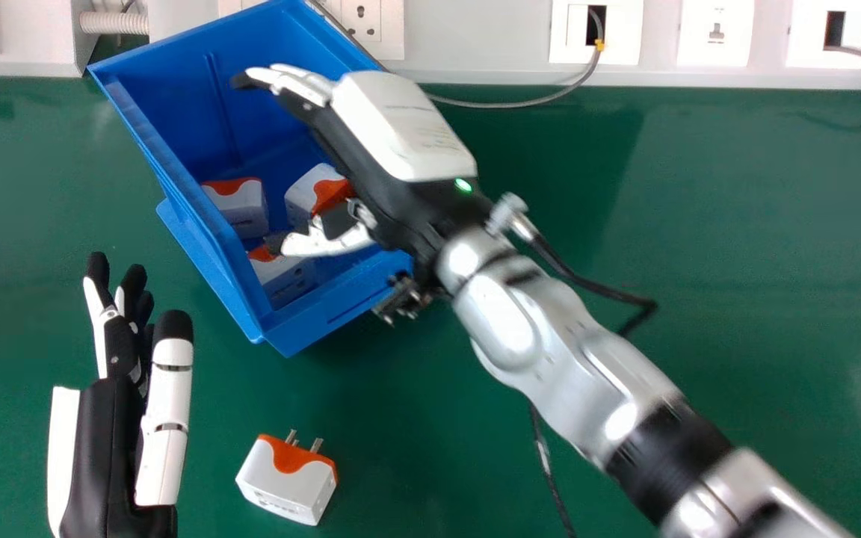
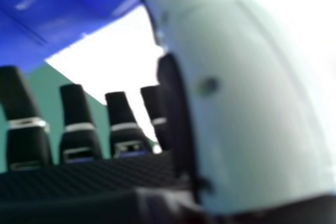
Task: Pick all objects and put in blue box
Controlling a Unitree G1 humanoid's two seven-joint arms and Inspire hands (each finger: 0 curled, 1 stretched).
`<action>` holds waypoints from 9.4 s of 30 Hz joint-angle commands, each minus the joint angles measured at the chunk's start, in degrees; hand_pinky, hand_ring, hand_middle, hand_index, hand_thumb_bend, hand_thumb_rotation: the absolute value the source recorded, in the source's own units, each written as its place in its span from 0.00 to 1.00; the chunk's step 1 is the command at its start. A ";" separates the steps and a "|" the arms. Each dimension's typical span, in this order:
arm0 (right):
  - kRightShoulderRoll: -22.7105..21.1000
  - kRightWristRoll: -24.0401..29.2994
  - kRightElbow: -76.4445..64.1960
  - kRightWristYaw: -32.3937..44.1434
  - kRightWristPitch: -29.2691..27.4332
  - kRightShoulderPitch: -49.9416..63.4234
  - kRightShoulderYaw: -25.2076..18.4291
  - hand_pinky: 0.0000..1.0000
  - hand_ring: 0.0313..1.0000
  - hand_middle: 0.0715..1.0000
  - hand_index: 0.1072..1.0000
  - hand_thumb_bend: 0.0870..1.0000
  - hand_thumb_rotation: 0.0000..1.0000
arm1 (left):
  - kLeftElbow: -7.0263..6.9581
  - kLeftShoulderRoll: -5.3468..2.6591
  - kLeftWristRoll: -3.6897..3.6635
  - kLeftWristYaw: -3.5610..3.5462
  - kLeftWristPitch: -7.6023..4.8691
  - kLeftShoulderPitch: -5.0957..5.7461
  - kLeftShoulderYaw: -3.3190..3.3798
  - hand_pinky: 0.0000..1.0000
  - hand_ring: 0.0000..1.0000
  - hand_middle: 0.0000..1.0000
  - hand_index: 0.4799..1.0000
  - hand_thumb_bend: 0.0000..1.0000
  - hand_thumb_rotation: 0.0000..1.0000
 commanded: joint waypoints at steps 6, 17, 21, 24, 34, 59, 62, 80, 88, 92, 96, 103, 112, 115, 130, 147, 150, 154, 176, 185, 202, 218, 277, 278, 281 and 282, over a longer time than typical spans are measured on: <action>-7.55 1.79 -28.90 4.09 -3.42 20.80 -1.99 0.63 0.82 0.85 0.83 0.48 0.00 | -0.33 0.65 0.34 0.49 -1.43 0.54 1.06 1.00 1.00 1.00 1.00 0.33 0.96; -16.74 4.89 -40.42 8.82 -13.02 39.51 -5.41 0.60 0.76 0.79 0.77 0.42 0.02 | -0.37 1.25 -0.17 0.16 -1.16 -0.36 1.98 1.00 1.00 1.00 1.00 0.35 0.96; -18.20 5.01 -40.45 9.94 -16.19 42.51 -5.35 0.59 0.74 0.78 0.76 0.40 0.06 | -0.90 1.20 -0.50 0.23 -0.54 -0.56 2.29 1.00 1.00 1.00 1.00 0.33 0.96; -18.37 4.93 -39.03 10.55 -18.37 43.39 -4.64 0.59 0.73 0.77 0.74 0.43 0.06 | -1.36 1.36 -0.59 0.15 -0.31 -0.81 2.46 1.00 1.00 1.00 1.00 0.29 0.96; -15.04 1.29 -31.03 11.08 -23.32 38.29 -0.78 0.54 0.68 0.72 0.69 0.46 0.12 | -3.45 1.56 -1.42 -0.03 2.23 -0.71 2.93 1.00 1.00 1.00 1.00 0.29 0.94; -7.54 -9.73 -8.02 13.59 -24.84 11.47 8.17 0.58 0.73 0.75 0.72 0.65 0.00 | -2.33 1.36 -3.22 -0.40 -0.24 1.80 4.47 1.00 1.00 1.00 1.00 0.30 0.91; -6.80 -10.15 -5.30 13.82 -24.47 9.33 8.85 0.58 0.73 0.75 0.71 0.70 0.00 | -1.95 1.41 -3.34 -0.47 -0.62 1.87 4.60 1.00 1.00 1.00 1.00 0.31 0.92; -4.94 -18.34 8.40 9.11 -22.89 -1.45 15.10 0.60 0.74 0.76 0.72 0.57 0.00 | -3.44 0.91 -3.00 0.01 0.65 3.29 4.49 1.00 1.00 1.00 1.00 0.40 0.94; -3.58 -21.53 13.68 5.86 -21.27 -4.10 18.03 0.59 0.72 0.75 0.71 0.60 0.00 | -4.42 0.70 -3.66 -0.03 2.15 3.41 4.29 1.00 1.00 1.00 1.00 0.36 0.90; -2.86 -22.53 16.59 4.13 -20.79 -5.48 19.28 0.60 0.72 0.75 0.71 0.60 0.00 | -4.38 0.52 -3.72 0.00 2.24 3.26 4.37 1.00 1.00 1.00 1.00 0.35 0.89; -2.12 -23.34 19.16 1.90 -19.64 -6.32 20.33 0.59 0.70 0.73 0.70 0.59 0.00 | -4.39 0.31 -3.71 0.10 2.10 3.13 4.56 1.00 1.00 1.00 1.00 0.37 0.87; -0.89 -26.19 24.01 -8.08 -17.63 -7.73 23.19 0.36 0.40 0.46 0.43 0.48 0.00 | -4.80 0.23 -4.04 0.03 3.10 2.96 4.49 1.00 1.00 1.00 1.00 0.38 0.86; 0.64 -25.27 28.51 -11.23 -15.84 -8.78 23.80 0.23 0.35 0.43 0.49 0.46 0.00 | -5.20 0.47 -5.00 -0.59 3.18 2.95 4.49 1.00 1.00 1.00 1.00 0.35 0.85; 0.96 -21.30 28.40 -3.84 -16.81 -9.21 22.32 0.21 0.34 0.43 0.50 0.46 0.00 | -5.21 0.45 -4.36 -0.12 3.28 2.82 4.52 1.00 1.00 1.00 1.00 0.34 0.85; -4.60 -11.99 12.92 4.26 -17.74 -0.32 15.66 0.20 0.33 0.42 0.50 0.46 0.00 | -5.21 0.99 -3.00 -0.62 2.61 2.73 4.13 1.00 1.00 1.00 1.00 0.33 0.93; -15.43 -5.73 -27.18 20.05 -8.67 18.16 1.84 0.14 0.17 0.36 0.46 0.46 0.00 | -4.55 1.46 -2.89 -1.25 2.86 1.24 4.27 1.00 1.00 1.00 1.00 0.32 0.89; -15.02 -4.92 -28.83 19.77 -8.21 17.17 -0.52 0.16 0.19 0.38 0.46 0.46 0.00 | -4.19 1.83 -2.28 -1.22 2.81 0.74 4.21 1.00 1.00 1.00 1.00 0.34 0.91; -13.81 -4.44 -29.95 19.21 -7.30 14.50 -3.37 0.16 0.20 0.38 0.46 0.46 0.00 | -4.32 1.86 -1.95 -1.06 3.22 0.42 3.92 1.00 1.00 1.00 1.00 0.31 0.92; 2.36 -9.37 22.32 3.53 -0.67 -27.58 -1.13 0.24 0.34 0.44 0.47 0.46 0.00 | -5.66 1.15 -0.87 -0.64 2.14 3.45 2.97 1.00 1.00 1.00 1.00 0.32 0.94; 9.48 -8.77 40.87 -0.21 2.41 -38.58 2.55 0.29 0.42 0.52 0.46 0.44 0.00 | -5.29 0.81 -1.57 -1.19 0.60 4.57 1.97 1.00 1.00 1.00 1.00 0.29 0.91; 11.26 -4.62 43.64 3.35 1.36 -39.97 2.55 0.45 0.60 0.69 0.56 0.45 0.18 | -5.78 -0.96 -0.72 0.14 0.82 5.83 0.12 1.00 1.00 1.00 1.00 0.31 0.90; 6.78 -6.43 41.14 4.31 2.84 -36.16 5.86 0.88 1.00 1.00 1.00 0.41 0.47 | -2.10 -0.05 -0.19 0.46 -0.79 1.40 0.48 1.00 1.00 1.00 1.00 0.32 0.94; -3.78 36.65 -46.69 8.76 13.27 46.58 -34.35 0.98 1.00 1.00 1.00 0.48 1.00 | 5.98 5.53 -3.59 -2.64 -2.83 -8.41 4.90 1.00 1.00 1.00 1.00 0.31 0.96; -3.64 36.60 -46.96 8.98 13.33 46.67 -34.25 0.97 1.00 1.00 1.00 0.47 1.00 | 6.04 5.58 -3.67 -2.75 -2.82 -8.47 4.98 1.00 1.00 1.00 1.00 0.31 0.96; -3.20 36.22 -47.03 9.76 12.22 47.35 -33.63 0.95 1.00 1.00 1.00 0.46 1.00 | 6.33 5.83 -3.44 -3.02 -3.19 -8.51 5.23 1.00 1.00 1.00 1.00 0.31 0.95; -3.09 36.07 -46.88 10.05 11.61 47.64 -33.36 0.95 1.00 1.00 1.00 0.45 1.00 | 6.42 5.90 -3.50 -3.12 -3.29 -8.54 5.29 1.00 1.00 1.00 1.00 0.31 0.95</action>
